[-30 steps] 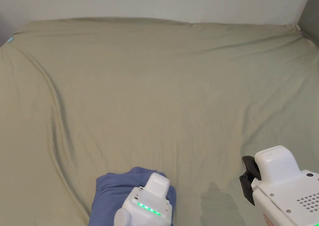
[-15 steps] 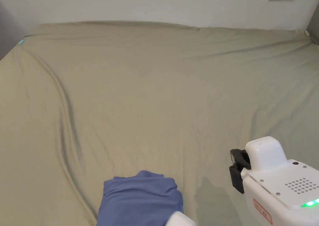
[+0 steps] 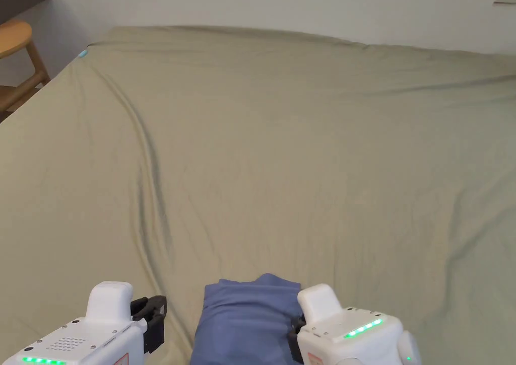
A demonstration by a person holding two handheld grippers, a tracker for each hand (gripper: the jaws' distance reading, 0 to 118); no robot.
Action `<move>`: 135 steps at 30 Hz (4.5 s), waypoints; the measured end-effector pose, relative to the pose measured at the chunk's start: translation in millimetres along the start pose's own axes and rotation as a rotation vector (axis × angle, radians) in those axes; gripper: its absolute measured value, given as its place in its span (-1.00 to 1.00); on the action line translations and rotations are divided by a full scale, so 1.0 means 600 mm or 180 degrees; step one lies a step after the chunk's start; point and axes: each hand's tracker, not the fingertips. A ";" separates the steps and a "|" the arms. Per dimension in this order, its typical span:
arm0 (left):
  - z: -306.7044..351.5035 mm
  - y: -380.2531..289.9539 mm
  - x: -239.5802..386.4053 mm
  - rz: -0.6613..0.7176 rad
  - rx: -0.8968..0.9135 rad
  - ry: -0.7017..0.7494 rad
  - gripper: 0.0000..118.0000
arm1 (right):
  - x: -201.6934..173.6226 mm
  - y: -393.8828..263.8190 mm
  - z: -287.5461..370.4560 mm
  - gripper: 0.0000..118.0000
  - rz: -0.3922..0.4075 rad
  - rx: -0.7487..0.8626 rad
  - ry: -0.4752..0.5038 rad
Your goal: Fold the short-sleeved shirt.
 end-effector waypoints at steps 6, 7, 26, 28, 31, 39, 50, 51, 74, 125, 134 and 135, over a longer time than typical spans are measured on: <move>-0.067 0.004 -0.031 0.0758 -0.0826 -0.0845 0.45 | 0.037 -0.008 -0.011 -1.00 -0.0353 -0.0078 0.0286; -0.085 0.004 -0.035 0.0902 -0.0979 -0.0996 0.74 | 0.039 -0.008 -0.014 -1.00 -0.0318 -0.0082 0.0288; -0.243 -0.038 0.012 0.1776 -0.1638 -0.1717 -0.46 | 0.046 -0.013 -0.003 -1.00 -0.0424 0.0010 0.0393; -0.231 -0.024 0.018 0.1422 -0.1579 -0.1560 -0.46 | 0.043 -0.007 0.018 -1.00 -0.0340 0.0174 0.0330; -0.198 -0.007 0.025 0.1237 -0.1514 -0.1491 -0.47 | 0.042 0.023 0.075 -1.00 -0.0235 0.0611 0.0033; -0.117 0.032 -0.063 0.0876 -0.1303 -0.1043 -0.47 | -0.003 0.106 0.197 -1.00 0.0201 0.1361 -0.0647; -0.001 0.068 -0.262 0.0362 -0.1285 0.0139 -0.47 | -0.077 0.143 0.214 -1.00 0.0194 0.1567 -0.0620; 0.006 0.072 -0.285 0.0332 -0.1285 0.0256 -0.47 | -0.082 0.144 0.210 -1.00 0.0209 0.1555 -0.0613; 0.045 0.189 -0.635 -0.0479 -0.1714 0.1841 -0.32 | -0.076 0.161 0.112 -1.00 0.0211 0.1002 -0.0759; 0.235 0.216 0.333 -0.1296 0.2455 0.0692 -1.00 | -0.014 0.093 0.478 -1.00 -0.0070 0.2734 -0.1825; 0.239 0.215 0.331 -0.1292 0.2490 0.0711 -1.00 | -0.024 0.097 0.471 -1.00 -0.0025 0.2728 -0.1806; 0.238 0.215 0.330 -0.1288 0.2493 0.0718 -1.00 | -0.025 0.098 0.471 -1.00 -0.0027 0.2727 -0.1798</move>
